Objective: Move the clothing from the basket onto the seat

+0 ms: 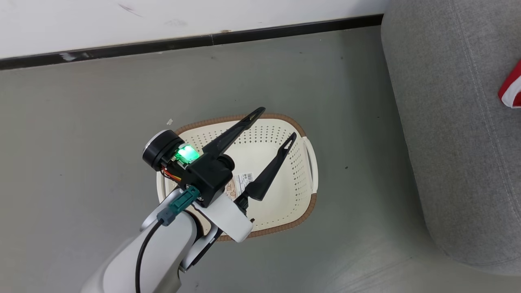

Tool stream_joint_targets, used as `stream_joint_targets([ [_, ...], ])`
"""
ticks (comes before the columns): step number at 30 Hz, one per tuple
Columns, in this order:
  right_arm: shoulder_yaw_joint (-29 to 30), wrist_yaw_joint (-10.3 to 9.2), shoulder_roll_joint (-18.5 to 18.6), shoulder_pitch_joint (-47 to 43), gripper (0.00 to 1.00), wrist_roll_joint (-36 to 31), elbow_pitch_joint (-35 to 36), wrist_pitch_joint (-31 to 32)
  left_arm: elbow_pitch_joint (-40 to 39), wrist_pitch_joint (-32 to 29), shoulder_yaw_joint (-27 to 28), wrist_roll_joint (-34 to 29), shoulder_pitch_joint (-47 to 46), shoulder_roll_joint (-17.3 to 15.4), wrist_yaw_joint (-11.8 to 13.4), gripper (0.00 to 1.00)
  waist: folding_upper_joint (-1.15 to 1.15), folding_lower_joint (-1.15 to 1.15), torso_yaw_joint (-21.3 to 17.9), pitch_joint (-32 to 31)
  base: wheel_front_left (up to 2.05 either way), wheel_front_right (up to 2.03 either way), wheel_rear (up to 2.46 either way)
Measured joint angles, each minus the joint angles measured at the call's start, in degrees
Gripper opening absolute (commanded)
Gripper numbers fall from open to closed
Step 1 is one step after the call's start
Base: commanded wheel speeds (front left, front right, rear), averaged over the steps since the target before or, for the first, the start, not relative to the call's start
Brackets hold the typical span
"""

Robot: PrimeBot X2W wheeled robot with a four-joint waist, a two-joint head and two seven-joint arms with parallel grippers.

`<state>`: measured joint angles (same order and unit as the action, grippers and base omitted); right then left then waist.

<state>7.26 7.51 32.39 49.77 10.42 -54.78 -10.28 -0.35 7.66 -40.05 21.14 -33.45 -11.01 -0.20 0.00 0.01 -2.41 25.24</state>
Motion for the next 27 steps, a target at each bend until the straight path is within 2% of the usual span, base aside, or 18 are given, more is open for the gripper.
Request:
stream_joint_targets([
  [2, -0.1, 0.00, -1.4, 0.0, 0.00, -0.5, -0.3, -0.6, 0.5, 0.0, 0.1, 0.0, 0.0, -0.1, 0.0, 1.00, 0.00, 0.00, -0.2, -0.1, 0.00, 0.00, 0.00],
  [3, -0.1, 0.00, -1.8, 0.0, 0.05, -0.5, -0.4, -0.8, 0.7, 0.1, 0.1, 0.0, 0.0, -0.2, 0.0, 1.00, 0.00, 0.00, -0.3, -0.2, 0.00, 0.00, 0.00],
  [7, -0.4, 0.00, -2.6, -0.1, 0.57, -0.5, -0.5, -1.7, 1.5, 0.3, 0.4, 0.0, 0.0, -0.2, 0.0, 1.00, 0.00, 0.00, -0.9, -0.6, 0.00, 0.00, 0.00],
  [9, -0.6, 0.00, -3.0, -0.2, 0.94, -0.5, -0.5, -1.8, 1.9, 0.5, 0.6, 0.0, 0.0, -0.4, 0.0, 1.00, 0.00, 0.00, -1.3, -0.8, 0.00, 0.00, 0.00],
  [10, -0.7, 0.00, -3.1, -0.3, 1.00, -0.5, -0.6, -1.8, 2.2, 0.6, 0.7, 0.0, 0.0, -0.5, 0.0, 1.00, 0.00, 0.00, -1.5, -0.9, 0.00, 0.00, 0.00],
  [17, -2.1, 0.00, -3.5, -2.4, 1.00, -0.4, -0.2, -2.9, 3.7, 1.6, 2.2, 0.6, 0.0, -0.7, 0.0, 1.00, 0.00, 0.00, -3.1, -2.1, 0.00, 0.00, 0.00],
  [27, -5.7, 0.00, -6.9, -6.8, 1.00, 0.8, 4.2, -3.6, 6.5, 3.6, 4.9, 1.7, 0.5, -2.0, 0.4, 1.00, 0.00, 0.00, -5.5, -4.5, 0.00, 0.00, 0.00],
])
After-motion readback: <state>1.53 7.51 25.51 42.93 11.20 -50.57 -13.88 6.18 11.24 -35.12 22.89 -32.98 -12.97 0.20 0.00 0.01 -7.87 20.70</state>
